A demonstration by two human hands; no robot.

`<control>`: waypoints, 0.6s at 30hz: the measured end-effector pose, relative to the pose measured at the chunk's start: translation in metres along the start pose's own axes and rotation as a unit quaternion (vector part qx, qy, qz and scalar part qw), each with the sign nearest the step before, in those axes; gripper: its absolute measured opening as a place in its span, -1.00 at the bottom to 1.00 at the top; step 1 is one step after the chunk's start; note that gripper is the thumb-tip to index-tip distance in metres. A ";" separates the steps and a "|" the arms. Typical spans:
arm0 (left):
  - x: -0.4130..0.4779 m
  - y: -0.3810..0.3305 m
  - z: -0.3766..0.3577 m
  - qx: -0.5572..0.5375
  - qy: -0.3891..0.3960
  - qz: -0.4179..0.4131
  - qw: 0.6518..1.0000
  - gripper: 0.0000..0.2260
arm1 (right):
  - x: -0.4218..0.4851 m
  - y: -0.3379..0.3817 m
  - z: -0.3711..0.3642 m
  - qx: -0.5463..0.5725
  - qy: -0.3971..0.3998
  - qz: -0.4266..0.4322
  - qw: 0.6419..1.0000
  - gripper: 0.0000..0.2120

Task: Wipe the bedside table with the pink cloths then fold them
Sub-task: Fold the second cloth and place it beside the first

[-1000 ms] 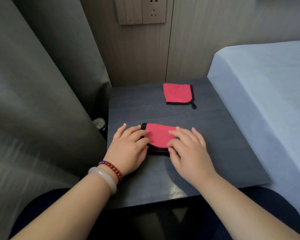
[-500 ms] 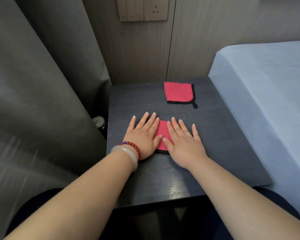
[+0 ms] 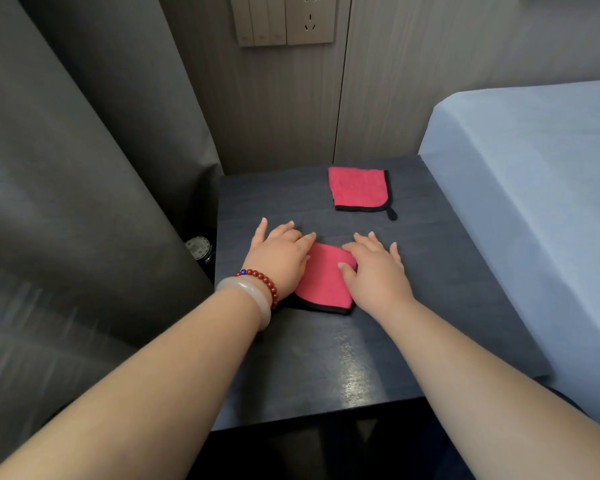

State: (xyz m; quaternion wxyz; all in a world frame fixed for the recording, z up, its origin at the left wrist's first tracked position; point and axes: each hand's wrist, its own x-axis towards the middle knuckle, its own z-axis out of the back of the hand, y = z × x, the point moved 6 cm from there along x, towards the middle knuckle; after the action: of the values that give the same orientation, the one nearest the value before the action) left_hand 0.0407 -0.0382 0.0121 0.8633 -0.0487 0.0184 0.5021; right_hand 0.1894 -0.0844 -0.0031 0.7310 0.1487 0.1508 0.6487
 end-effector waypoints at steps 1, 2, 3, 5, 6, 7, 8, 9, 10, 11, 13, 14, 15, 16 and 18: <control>-0.001 -0.001 0.001 0.001 -0.015 -0.001 1.000 -0.59 | 0.000 0.001 0.003 0.011 -0.016 -0.001 1.000 -0.65; -0.001 -0.001 0.003 0.001 -0.028 0.000 1.000 -0.60 | 0.000 0.002 0.005 0.016 -0.029 0.002 0.999 -0.67; -0.001 0.000 0.003 0.000 -0.036 0.002 0.999 -0.61 | -0.001 0.003 0.007 0.008 -0.041 0.010 0.999 -0.68; -0.001 -0.001 0.005 -0.007 -0.053 -0.001 0.999 -0.65 | -0.003 0.005 0.008 -0.027 -0.065 0.029 0.997 -0.66; -0.002 -0.002 0.007 -0.012 -0.066 -0.004 0.998 -0.68 | -0.003 0.006 0.009 -0.037 -0.075 0.034 0.996 -0.66; -0.003 -0.002 0.008 -0.017 -0.080 -0.008 0.997 -0.72 | -0.004 0.006 0.009 -0.038 -0.085 0.037 0.995 -0.67; -0.004 -0.001 0.011 -0.022 -0.094 -0.010 0.995 -0.75 | -0.004 0.006 0.011 -0.031 -0.096 0.038 0.994 -0.70; -0.005 0.000 0.015 -0.029 -0.111 -0.011 0.993 -0.77 | -0.003 0.006 0.015 -0.021 -0.109 0.039 0.993 -0.74; -0.005 0.002 0.022 -0.038 -0.132 -0.011 0.990 -0.80 | -0.001 0.009 0.020 -0.008 -0.125 0.043 0.991 -0.76; -0.006 0.003 0.031 -0.048 -0.156 -0.012 0.987 -0.84 | 0.001 0.012 0.027 0.005 -0.145 0.050 0.988 -0.78; -0.007 0.004 0.056 -0.060 -0.223 -0.022 0.973 -0.88 | 0.004 0.023 0.046 0.029 -0.190 0.070 0.979 -0.78; -0.010 0.003 0.068 -0.057 -0.259 -0.030 0.964 -0.89 | 0.004 0.029 0.055 0.043 -0.209 0.083 0.974 -0.77; -0.015 0.002 0.077 -0.048 -0.285 -0.037 0.957 -0.89 | 0.001 0.034 0.063 0.053 -0.222 0.099 0.969 -0.77; -0.021 0.001 0.081 -0.034 -0.298 -0.044 0.953 -0.89 | -0.002 0.037 0.068 0.056 -0.229 0.116 0.965 -0.76; -0.036 0.000 0.077 -0.007 -0.290 -0.051 0.956 -0.90 | -0.012 0.039 0.069 0.043 -0.221 0.152 0.962 -0.76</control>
State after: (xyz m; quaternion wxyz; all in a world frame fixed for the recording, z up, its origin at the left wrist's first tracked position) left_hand 0.0215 -0.0614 0.0916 0.8553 0.0925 -0.2386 0.4504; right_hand 0.1818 -0.0929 0.0764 0.6319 0.3411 -0.0116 0.6959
